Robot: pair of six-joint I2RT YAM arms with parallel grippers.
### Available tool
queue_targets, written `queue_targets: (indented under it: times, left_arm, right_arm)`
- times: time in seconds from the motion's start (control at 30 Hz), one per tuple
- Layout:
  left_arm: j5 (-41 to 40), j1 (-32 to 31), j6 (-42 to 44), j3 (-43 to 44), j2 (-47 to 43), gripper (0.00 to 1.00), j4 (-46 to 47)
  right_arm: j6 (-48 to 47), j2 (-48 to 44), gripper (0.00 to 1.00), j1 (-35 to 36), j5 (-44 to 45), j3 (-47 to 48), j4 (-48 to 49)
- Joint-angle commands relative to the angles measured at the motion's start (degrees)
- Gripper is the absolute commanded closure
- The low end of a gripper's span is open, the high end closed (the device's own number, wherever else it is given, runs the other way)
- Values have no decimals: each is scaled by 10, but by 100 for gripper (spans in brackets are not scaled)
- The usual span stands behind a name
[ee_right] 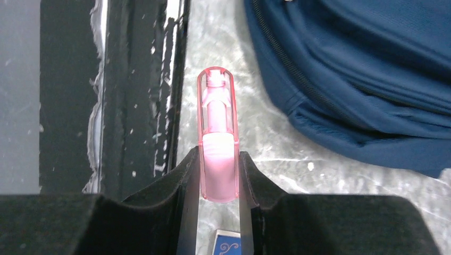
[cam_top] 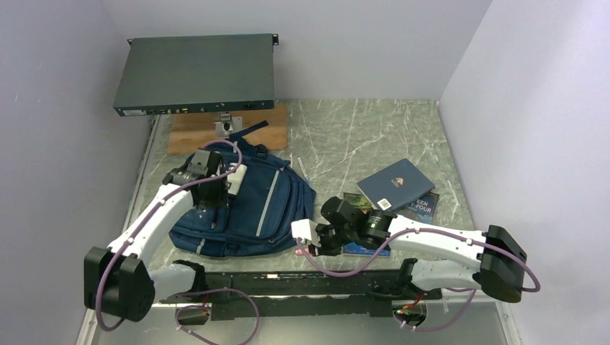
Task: Pack the student bag
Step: Pick up the stationery from the center of the board.
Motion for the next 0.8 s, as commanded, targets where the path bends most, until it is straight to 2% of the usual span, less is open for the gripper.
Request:
queue_targets:
  times: [0.0, 0.17, 0.2, 0.57, 0.77]
  left_arm:
    - [-56, -1, -11, 19, 34, 42, -37]
    - [-96, -1, -23, 28, 88, 62, -56]
    - [-98, -1, -26, 27, 96, 62, -57]
    - [-88, -9, -9, 38, 146, 47, -44]
    - [-87, -12, -17, 46, 176, 43, -36]
  right_arm:
    - [81, -22, 100, 5, 64, 7, 88]
    - [114, 5, 100, 5, 91, 45, 79]
    - [115, 5, 100, 5, 91, 46, 78]
    - [111, -55, 100, 5, 90, 40, 86]
    - [108, -58, 100, 6, 87, 41, 91]
